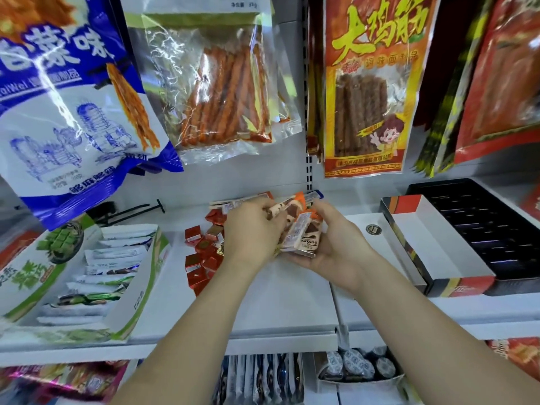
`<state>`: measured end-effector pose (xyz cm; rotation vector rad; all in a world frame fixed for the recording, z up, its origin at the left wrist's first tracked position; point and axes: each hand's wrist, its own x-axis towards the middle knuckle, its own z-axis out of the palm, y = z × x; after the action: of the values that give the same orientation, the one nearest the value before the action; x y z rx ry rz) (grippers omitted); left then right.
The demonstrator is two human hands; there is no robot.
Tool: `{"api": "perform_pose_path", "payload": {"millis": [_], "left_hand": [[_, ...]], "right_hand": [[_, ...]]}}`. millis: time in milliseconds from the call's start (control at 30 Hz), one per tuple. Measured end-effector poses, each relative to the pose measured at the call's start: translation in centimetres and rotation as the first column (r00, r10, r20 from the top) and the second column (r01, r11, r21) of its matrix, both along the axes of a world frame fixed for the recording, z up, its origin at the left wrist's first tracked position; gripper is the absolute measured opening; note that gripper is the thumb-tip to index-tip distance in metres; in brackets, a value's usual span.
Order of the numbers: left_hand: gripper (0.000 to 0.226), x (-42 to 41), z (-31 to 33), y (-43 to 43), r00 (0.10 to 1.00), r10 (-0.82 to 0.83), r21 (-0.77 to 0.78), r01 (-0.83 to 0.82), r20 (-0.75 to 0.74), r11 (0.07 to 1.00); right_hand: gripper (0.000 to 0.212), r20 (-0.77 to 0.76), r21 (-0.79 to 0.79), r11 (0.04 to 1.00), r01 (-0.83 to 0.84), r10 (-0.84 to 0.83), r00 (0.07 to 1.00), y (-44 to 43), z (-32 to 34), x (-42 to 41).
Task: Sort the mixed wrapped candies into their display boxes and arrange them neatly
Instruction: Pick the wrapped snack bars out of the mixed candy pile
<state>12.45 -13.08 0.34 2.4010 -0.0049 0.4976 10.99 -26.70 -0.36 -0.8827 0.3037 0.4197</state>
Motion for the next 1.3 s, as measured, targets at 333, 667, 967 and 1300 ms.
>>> {"api": "perform_pose_path", "payload": {"millis": [333, 667, 967, 1300], "left_hand": [[0.022, -3.2, 2.3, -3.8, 0.922, -0.357, -0.024, 0.357, -0.153, 0.934], [0.126, -4.1, 1.8, -8.9, 0.675, -0.675, -0.072, 0.689, -0.298, 0.721], [0.097, -3.3, 1.3, -17.5, 0.661, -0.745, -0.035, 0.745, -0.088, 0.666], [0.057, -5.0, -2.1, -23.7, 0.662, -0.698, 0.515, 0.713, -0.273, 0.475]], "right_hand": [[0.06, 0.207, -0.368, 0.903, 0.222, -0.153, 0.966, -1.9, 0.2, -0.4], [0.03, 0.223, -0.706, 0.707, -0.035, 0.269, 0.937, -9.9, 2.5, -2.7], [0.025, 0.251, -0.795, 0.604, 0.063, 0.233, 0.939, -18.4, 5.1, -5.5], [0.062, 0.378, -0.923, 0.063, 0.378, -0.022, 0.926, -27.2, 3.0, -6.7]]}}
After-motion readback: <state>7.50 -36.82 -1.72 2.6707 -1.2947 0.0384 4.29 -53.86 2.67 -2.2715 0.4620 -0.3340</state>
